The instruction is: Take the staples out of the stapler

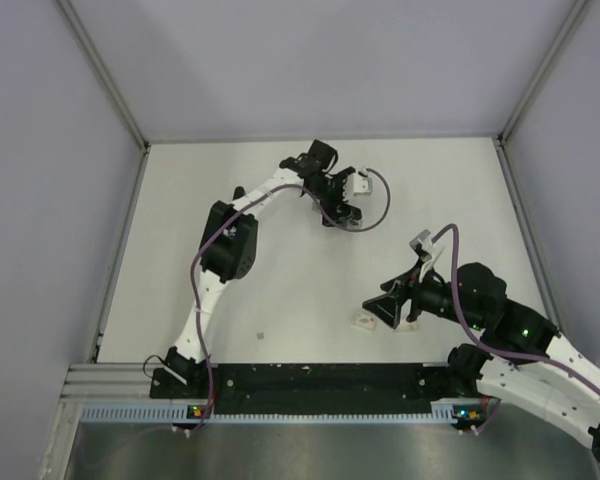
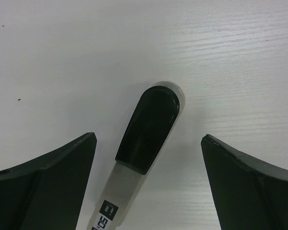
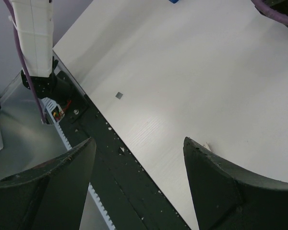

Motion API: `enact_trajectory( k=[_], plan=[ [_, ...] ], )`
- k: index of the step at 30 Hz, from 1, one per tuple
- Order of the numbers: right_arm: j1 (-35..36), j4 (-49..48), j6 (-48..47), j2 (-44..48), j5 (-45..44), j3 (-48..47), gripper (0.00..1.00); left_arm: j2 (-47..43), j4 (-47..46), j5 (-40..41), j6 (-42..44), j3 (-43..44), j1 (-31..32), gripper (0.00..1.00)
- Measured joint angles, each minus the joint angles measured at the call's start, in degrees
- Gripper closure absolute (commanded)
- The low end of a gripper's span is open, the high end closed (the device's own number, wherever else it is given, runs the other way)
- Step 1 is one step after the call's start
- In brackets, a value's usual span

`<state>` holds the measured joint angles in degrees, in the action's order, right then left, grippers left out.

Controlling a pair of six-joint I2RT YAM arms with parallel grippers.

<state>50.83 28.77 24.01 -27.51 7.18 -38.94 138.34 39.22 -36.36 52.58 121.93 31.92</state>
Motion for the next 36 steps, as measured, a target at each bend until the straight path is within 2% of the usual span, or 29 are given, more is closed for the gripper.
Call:
enact_trajectory(
  k=[3, 6, 10, 18, 21, 29, 36],
  plan=[
    [0.0, 0.0, 0.0, 0.0, 0.0, 0.1, 0.26, 0.8, 0.4, 0.8, 0.5, 0.2, 0.5, 0.06],
    [0.0, -0.3, 0.0, 0.0, 0.0, 0.4, 0.26, 1.5, 0.6, 1.5, 1.0, 0.2, 0.9, 0.13],
    [0.0, -0.3, 0.1, 0.1, 0.0, 0.7, 0.26, 2.0, 1.3, 2.0, 1.5, 0.3, 1.0, 0.28],
    [0.0, -0.4, 0.2, 0.2, 0.0, 0.7, 0.26, 2.1, 1.2, 3.3, 2.4, 0.7, 0.9, 0.82],
    [0.0, -0.4, 0.2, 0.2, 0.0, 0.7, 0.26, 2.1, 1.5, 3.5, 2.3, 0.7, 0.9, 0.99],
    [0.0, -0.9, 1.1, 0.2, 0.0, 1.5, 0.26, 1.6, 0.4, 5.6, -1.4, 0.1, 1.0, 1.00],
    [0.0, -1.2, 2.3, -0.1, -0.6, 3.0, 0.27, -2.5, -4.2, 8.3, -10.5, -7.0, 0.6, 1.00]
  ],
)
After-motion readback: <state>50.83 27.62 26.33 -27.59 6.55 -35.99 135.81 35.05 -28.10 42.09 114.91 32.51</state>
